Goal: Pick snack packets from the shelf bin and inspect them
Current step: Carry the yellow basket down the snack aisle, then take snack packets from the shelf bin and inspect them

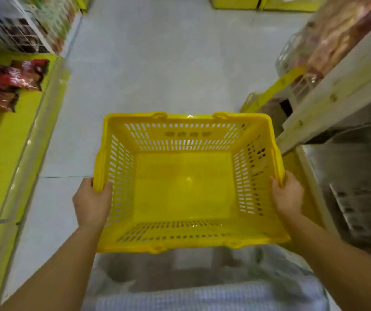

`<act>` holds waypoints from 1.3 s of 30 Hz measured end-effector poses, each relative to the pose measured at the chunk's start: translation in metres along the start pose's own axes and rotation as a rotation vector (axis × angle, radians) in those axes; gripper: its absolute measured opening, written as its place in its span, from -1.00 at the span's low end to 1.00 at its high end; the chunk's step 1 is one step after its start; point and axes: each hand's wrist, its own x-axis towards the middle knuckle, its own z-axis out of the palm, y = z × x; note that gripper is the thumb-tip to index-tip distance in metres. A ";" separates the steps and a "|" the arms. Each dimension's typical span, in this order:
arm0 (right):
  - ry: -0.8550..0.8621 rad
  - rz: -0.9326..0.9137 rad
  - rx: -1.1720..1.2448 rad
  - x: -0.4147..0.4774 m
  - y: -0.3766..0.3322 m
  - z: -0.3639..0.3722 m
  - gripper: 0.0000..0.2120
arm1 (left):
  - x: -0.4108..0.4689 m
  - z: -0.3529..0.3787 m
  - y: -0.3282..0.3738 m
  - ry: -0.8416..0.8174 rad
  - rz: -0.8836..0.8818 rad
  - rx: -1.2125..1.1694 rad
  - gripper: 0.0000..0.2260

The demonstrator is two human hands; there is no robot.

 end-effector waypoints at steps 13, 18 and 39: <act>0.054 -0.049 -0.057 0.060 0.114 0.113 -0.64 | 0.003 0.172 -0.073 -0.085 0.004 -0.055 -0.81; 0.002 -0.045 -0.099 0.053 0.143 0.106 -0.44 | -0.021 0.184 -0.083 -0.108 0.011 -0.034 -0.77; -0.268 -0.141 -0.392 -0.067 0.251 0.044 -0.57 | -0.135 0.169 -0.097 -0.337 0.124 0.113 -0.34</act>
